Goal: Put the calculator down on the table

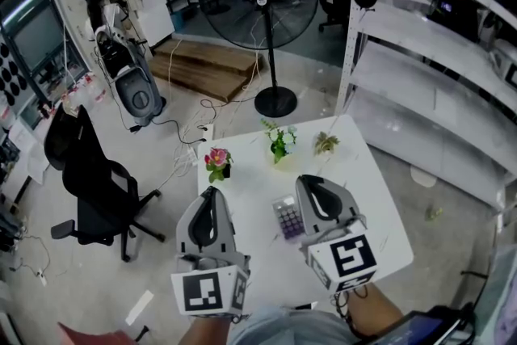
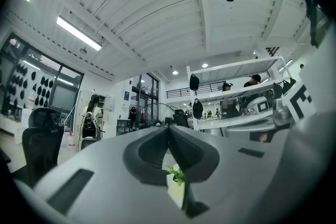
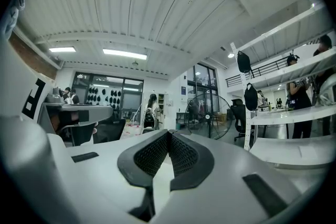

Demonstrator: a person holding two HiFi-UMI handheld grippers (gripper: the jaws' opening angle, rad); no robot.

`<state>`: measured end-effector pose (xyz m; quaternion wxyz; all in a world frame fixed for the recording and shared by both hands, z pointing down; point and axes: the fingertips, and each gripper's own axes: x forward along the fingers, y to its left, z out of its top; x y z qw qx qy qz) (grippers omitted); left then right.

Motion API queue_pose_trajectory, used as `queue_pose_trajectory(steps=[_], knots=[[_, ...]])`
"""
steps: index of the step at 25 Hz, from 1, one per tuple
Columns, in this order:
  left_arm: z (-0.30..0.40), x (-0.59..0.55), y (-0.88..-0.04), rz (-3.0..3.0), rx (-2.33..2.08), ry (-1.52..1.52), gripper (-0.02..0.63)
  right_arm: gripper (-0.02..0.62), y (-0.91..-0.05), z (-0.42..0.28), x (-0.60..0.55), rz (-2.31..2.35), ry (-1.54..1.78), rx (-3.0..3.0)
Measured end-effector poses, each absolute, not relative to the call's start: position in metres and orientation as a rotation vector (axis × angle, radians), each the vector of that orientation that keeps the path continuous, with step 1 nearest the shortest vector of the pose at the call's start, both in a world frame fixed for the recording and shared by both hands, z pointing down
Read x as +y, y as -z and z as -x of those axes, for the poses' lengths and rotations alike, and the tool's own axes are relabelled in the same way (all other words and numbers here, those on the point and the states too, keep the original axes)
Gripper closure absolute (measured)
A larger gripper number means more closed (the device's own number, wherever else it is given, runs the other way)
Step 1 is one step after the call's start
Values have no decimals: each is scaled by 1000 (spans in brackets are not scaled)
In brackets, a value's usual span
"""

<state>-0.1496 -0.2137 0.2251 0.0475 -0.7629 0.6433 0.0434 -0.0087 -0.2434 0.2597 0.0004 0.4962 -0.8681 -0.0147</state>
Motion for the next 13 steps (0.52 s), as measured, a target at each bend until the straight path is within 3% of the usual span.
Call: queue_pose_trajectory(steps=[13], knots=[[149, -221, -237, 2338, 1963, -113, 598, 583, -275, 8, -250, -1566, 14, -2706]])
